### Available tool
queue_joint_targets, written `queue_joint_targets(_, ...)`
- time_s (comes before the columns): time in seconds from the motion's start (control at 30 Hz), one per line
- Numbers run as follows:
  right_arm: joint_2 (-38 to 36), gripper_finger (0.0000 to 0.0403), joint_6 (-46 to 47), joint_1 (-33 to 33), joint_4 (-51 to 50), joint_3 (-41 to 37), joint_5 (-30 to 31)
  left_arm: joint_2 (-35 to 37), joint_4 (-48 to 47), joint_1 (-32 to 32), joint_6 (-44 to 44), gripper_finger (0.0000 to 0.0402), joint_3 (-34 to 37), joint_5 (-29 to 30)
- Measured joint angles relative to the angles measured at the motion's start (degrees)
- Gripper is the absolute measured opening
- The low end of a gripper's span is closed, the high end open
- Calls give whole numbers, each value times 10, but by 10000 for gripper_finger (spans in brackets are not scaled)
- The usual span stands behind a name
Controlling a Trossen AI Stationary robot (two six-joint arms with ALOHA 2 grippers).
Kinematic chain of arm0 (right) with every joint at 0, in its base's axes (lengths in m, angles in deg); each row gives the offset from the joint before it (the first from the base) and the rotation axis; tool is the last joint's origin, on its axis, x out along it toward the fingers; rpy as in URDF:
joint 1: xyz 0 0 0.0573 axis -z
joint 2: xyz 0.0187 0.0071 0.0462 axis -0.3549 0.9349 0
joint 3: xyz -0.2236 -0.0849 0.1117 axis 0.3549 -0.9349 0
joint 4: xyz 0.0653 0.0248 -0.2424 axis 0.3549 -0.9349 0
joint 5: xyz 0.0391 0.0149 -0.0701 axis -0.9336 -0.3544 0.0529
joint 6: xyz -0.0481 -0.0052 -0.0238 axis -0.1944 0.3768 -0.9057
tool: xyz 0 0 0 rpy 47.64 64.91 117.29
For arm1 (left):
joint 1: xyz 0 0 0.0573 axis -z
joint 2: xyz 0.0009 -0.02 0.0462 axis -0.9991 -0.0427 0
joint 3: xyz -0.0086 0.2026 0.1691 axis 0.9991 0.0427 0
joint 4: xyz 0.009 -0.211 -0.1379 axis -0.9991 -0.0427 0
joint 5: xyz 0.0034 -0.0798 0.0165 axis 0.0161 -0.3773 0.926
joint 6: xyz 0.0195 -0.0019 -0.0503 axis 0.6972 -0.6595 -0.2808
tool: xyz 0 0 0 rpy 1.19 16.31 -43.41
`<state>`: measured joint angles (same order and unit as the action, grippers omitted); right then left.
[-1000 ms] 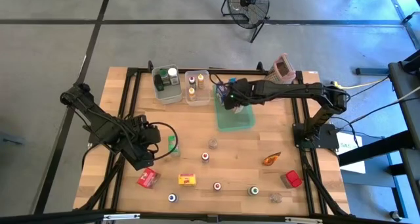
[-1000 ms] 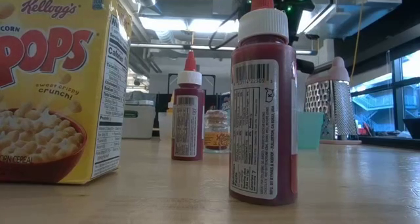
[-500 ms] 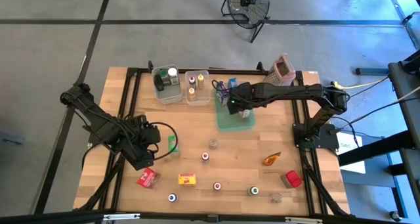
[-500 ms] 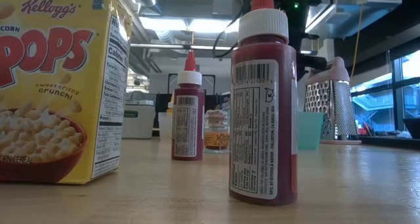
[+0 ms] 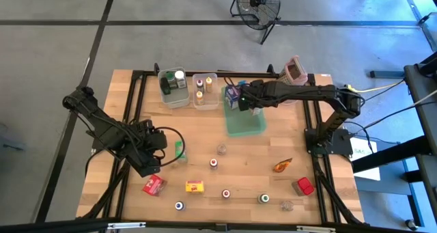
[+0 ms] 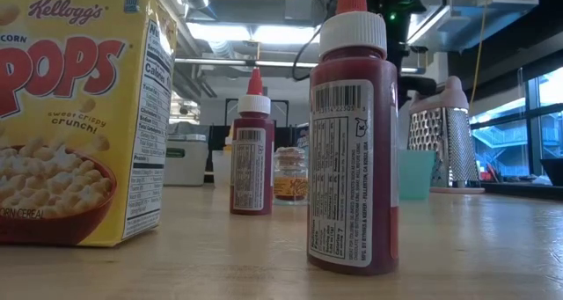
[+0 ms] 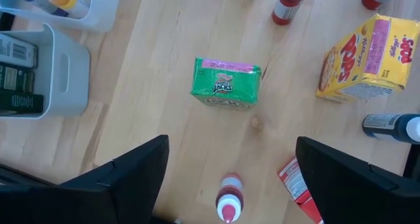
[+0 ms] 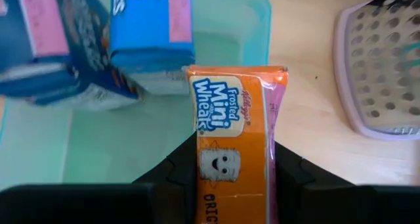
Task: Pick & Place Kitchen Items
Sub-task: Put the orange cereal box into the blue bin
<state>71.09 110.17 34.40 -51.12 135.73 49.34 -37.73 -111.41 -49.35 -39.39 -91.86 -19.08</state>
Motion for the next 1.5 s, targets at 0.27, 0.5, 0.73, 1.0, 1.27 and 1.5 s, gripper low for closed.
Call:
queue_joint_targets(0.27,0,117,-15,20,22,0,10,0,0,0,-4,329,0,0)
queue_joint_targets(0.5,0,117,-41,30,51,0,11,0,0,0,-4,327,0,0)
queue_joint_targets(0.73,2,117,-56,40,68,0,10,0,0,0,-4,328,0,0)
queue_joint_targets(1.0,45,117,-75,43,79,0,-19,0,1,0,-4,329,0,0)
queue_joint_targets(1.27,52,117,-76,42,81,2,-13,0,1,0,-4,328,0,-1)
queue_joint_targets(1.5,51,135,-91,42,84,1,-12,0,1,0,-4,327,0,-3)
